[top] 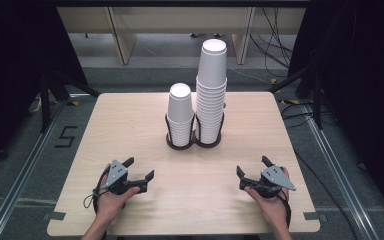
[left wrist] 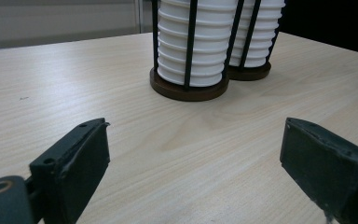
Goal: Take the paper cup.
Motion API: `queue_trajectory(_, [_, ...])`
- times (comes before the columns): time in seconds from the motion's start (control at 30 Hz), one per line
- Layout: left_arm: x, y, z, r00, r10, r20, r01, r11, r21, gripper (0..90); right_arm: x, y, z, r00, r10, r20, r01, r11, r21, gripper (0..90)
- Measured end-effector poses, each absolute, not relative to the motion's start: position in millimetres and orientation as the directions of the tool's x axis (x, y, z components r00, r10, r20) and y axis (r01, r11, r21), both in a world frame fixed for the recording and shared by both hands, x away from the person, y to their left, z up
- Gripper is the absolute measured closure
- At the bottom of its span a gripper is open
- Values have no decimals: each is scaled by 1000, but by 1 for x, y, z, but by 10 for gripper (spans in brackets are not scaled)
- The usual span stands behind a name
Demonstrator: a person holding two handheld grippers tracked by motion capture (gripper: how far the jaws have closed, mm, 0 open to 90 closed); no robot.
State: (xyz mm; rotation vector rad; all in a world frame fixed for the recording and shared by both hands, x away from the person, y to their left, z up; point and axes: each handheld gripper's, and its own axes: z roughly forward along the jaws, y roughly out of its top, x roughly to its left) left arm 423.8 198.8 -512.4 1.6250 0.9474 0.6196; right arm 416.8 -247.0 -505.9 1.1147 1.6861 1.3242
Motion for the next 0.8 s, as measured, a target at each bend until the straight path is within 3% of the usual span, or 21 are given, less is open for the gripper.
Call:
queue_trajectory(0.3, [423,198,-512,536,840,-80,275,-84,958,90,417,-246,-506,-385,923,-19,203,105,973,33])
queue_trajectory(0.8, [424,186,-498,614,787,-58,242,-118,963,96,421,-245,-506,-374,927,-12,204,95,974,37])
